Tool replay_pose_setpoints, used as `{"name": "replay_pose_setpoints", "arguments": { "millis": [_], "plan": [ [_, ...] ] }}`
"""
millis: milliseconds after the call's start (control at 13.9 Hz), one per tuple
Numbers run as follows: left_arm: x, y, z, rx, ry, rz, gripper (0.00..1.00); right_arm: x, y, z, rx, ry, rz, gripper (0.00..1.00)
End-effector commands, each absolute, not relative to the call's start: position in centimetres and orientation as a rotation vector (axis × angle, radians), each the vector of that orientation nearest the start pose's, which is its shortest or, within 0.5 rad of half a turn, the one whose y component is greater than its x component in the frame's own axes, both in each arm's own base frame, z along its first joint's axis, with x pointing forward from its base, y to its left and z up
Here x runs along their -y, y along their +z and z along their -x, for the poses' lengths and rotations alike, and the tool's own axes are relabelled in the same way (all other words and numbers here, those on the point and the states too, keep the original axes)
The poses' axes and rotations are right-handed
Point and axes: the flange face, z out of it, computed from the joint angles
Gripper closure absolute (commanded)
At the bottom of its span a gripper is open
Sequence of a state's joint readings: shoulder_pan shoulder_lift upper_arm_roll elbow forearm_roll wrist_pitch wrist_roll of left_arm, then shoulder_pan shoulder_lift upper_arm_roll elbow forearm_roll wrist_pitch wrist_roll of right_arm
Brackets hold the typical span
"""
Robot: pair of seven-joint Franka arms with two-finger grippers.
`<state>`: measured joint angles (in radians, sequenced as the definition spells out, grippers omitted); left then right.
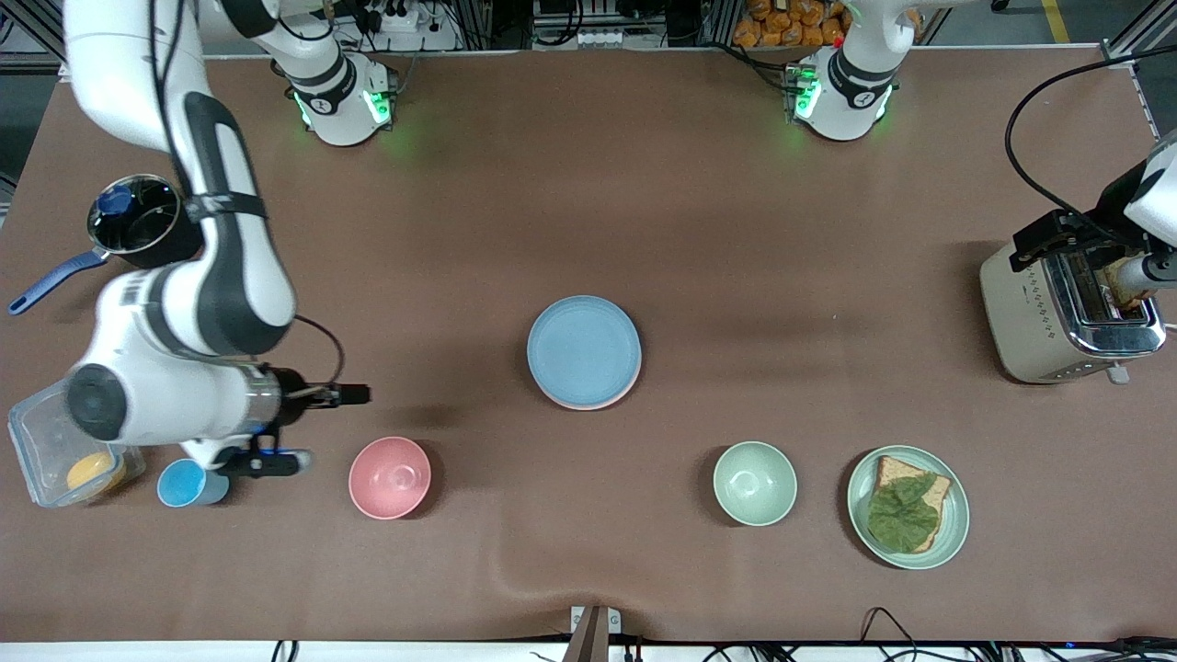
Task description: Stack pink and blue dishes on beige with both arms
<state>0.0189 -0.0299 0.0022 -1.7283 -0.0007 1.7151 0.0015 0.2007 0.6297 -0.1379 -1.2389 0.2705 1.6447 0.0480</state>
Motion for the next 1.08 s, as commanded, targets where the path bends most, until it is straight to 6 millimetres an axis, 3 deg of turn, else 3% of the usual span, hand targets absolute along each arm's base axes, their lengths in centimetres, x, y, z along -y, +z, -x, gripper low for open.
{"name": "replay_pose_setpoints", "arguments": {
  "millis": [0,216,503,647,1006],
  "plan": [
    [-0.9,58.5,-55.3,0.026,-0.024,3.15,0.0,-6.0,42.2,-68.8,-0.047,0.362,2.995,0.0],
    [-0.6,58.5,-55.3,0.016,-0.024,3.149,0.0,-3.3,49.5,-65.1,-0.041,0.241,3.1,0.0],
    [1.4,59.4,-55.3,-0.08,-0.056,3.151,0.0,1.8,55.5,-61.1,-0.121,0.11,3.105,0.0],
    [2.5,60.0,-55.5,-0.08,-0.074,3.154,0.0,3.4,57.8,-59.5,-0.13,0.106,3.103,0.0],
    [2.4,60.2,-55.6,-0.112,-0.082,3.146,0.0,4.6,59.7,-57.4,-0.009,0.112,3.094,0.0]
  ]
}}
